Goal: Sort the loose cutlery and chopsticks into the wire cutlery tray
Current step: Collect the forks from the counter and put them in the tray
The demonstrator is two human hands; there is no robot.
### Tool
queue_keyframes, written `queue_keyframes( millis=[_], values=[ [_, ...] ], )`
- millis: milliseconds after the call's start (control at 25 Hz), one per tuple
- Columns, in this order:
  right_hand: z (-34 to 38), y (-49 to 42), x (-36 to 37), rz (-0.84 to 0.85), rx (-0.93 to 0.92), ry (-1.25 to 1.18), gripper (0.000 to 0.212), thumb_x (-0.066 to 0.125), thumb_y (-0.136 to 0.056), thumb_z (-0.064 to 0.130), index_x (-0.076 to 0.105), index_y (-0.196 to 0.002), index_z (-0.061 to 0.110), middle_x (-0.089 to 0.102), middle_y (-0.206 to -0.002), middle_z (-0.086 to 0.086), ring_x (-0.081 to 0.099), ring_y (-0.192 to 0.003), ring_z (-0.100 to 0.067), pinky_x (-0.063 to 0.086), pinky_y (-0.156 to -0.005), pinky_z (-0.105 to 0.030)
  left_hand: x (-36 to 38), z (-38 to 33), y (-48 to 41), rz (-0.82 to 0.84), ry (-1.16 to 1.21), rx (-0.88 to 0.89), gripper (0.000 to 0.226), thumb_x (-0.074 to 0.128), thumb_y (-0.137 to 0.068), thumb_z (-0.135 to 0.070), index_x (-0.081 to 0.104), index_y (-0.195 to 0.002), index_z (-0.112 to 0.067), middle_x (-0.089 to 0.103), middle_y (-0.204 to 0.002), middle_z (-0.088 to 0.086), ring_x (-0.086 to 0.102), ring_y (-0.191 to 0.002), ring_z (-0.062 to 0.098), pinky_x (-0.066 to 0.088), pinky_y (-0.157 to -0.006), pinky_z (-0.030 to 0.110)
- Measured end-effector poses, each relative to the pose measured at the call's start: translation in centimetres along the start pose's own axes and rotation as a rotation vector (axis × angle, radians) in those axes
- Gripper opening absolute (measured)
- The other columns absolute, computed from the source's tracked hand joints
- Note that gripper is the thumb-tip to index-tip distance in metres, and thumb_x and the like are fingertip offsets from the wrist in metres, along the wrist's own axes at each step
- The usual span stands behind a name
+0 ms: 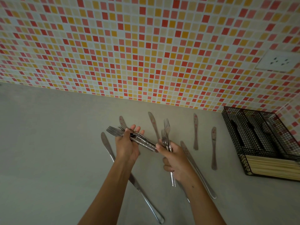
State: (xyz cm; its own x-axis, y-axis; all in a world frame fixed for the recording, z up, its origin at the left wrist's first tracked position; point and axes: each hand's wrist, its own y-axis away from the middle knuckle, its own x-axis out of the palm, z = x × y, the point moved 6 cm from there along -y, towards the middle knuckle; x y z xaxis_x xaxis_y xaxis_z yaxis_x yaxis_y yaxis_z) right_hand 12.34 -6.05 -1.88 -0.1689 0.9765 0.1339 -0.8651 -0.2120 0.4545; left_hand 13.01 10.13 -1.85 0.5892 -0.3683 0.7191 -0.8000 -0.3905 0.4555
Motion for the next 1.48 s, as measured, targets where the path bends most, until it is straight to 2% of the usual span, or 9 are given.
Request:
queue_keyframes(
  millis=[280, 360, 480, 560, 680, 960, 1160, 1360, 1480],
  values=[
    [1.4, -0.2, -0.3, -0.116, -0.196, 0.202, 0.013, 0.068, -0.083, 0.009, 0.062, -0.084, 0.02, 0.054, -0.06, 0.008, 0.033, -0.034, 0.0, 0.026, -0.036, -0.015, 0.2, 0.1, 0.3, -0.005, 0.027, 0.018, 0.032, 0.035, -0.102, -0.012, 0.043, -0.126, 0.008, 0.056, -0.125, 0.018, 0.064, -0.098, 0.024, 0.052, -0.08, 0.041],
    [1.5, 0.0, -0.1, -0.073, -0.182, 0.173, 0.004, 0.065, -0.086, 0.015, 0.062, -0.085, 0.016, 0.056, -0.066, 0.002, 0.031, -0.035, -0.002, 0.025, -0.037, -0.016, 0.2, 0.1, 0.2, -0.007, 0.034, 0.024, 0.03, 0.034, -0.103, -0.012, 0.046, -0.121, 0.008, 0.054, -0.128, 0.019, 0.063, -0.098, 0.024, 0.051, -0.081, 0.041],
    [1.3, 0.0, -0.1, -0.054, -0.126, 0.121, 0.023, 0.055, -0.093, 0.026, 0.061, -0.091, 0.004, 0.057, -0.07, -0.005, 0.027, -0.034, -0.004, 0.022, -0.037, -0.015, 0.0, 0.0, 0.4, -0.02, 0.035, 0.023, 0.032, 0.033, -0.103, -0.012, 0.045, -0.123, 0.009, 0.052, -0.131, 0.02, 0.063, -0.097, 0.023, 0.05, -0.084, 0.041],
    [1.2, -0.1, -0.2, -0.078, -0.094, 0.093, 0.019, 0.053, -0.095, 0.02, 0.061, -0.086, 0.005, 0.055, -0.066, -0.005, 0.025, -0.033, -0.004, 0.021, -0.037, -0.015, 0.1, 0.1, 0.5, -0.011, 0.035, 0.021, 0.035, 0.032, -0.103, -0.012, 0.041, -0.13, 0.009, 0.053, -0.132, 0.019, 0.063, -0.097, 0.024, 0.05, -0.088, 0.042],
    [1.3, -0.1, -0.4, -0.088, -0.076, 0.116, 0.015, 0.053, -0.094, 0.011, 0.062, -0.082, 0.012, 0.055, -0.066, -0.004, 0.026, -0.034, -0.005, 0.022, -0.037, -0.015, 0.3, 0.0, 0.8, 0.004, 0.03, 0.039, 0.037, 0.032, -0.103, -0.01, 0.038, -0.137, 0.003, 0.056, -0.126, 0.017, 0.064, -0.098, 0.026, 0.049, -0.091, 0.045],
    [1.8, 0.1, -0.8, -0.103, -0.103, 0.141, 0.015, 0.054, -0.092, 0.005, 0.062, -0.086, 0.015, 0.058, -0.07, -0.006, 0.03, -0.031, -0.002, 0.024, -0.035, -0.014, 0.2, 0.2, 0.9, 0.075, -0.011, 0.006, 0.039, 0.034, -0.102, -0.018, 0.04, -0.136, 0.001, 0.062, -0.117, 0.018, 0.067, -0.094, 0.028, 0.06, -0.073, 0.039],
    [2.4, 0.2, -1.1, -0.177, -0.118, 0.159, 0.019, 0.052, -0.092, 0.004, 0.061, -0.081, 0.018, 0.06, -0.073, -0.008, 0.036, -0.027, 0.0, 0.026, -0.032, -0.014, 0.0, 0.7, 0.5, 0.075, -0.008, -0.028, 0.038, 0.03, -0.103, -0.02, 0.042, -0.134, -0.002, 0.062, -0.118, 0.018, 0.067, -0.095, 0.028, 0.051, -0.09, 0.046],
    [1.9, 0.1, -0.5, -0.077, -0.054, 0.12, 0.02, 0.049, -0.094, 0.003, 0.059, -0.085, 0.018, 0.06, -0.071, -0.007, 0.029, -0.031, -0.002, 0.023, -0.035, -0.014, -0.2, 0.6, 0.5, 0.064, 0.001, -0.035, 0.028, 0.033, -0.103, -0.021, 0.055, -0.107, -0.004, 0.072, -0.086, 0.011, 0.072, -0.074, 0.02, 0.058, -0.076, 0.041],
    [1.7, 0.2, -0.2, -0.018, -0.034, 0.14, 0.021, 0.046, -0.095, 0.002, 0.06, -0.091, 0.017, 0.059, -0.071, -0.006, 0.028, -0.032, -0.002, 0.022, -0.037, -0.015, -0.5, 0.5, 0.3, 0.043, 0.001, -0.041, 0.025, 0.036, -0.102, -0.022, 0.054, -0.101, -0.005, 0.068, -0.08, 0.013, 0.07, -0.067, 0.019, 0.059, -0.07, 0.037]
  ],
)
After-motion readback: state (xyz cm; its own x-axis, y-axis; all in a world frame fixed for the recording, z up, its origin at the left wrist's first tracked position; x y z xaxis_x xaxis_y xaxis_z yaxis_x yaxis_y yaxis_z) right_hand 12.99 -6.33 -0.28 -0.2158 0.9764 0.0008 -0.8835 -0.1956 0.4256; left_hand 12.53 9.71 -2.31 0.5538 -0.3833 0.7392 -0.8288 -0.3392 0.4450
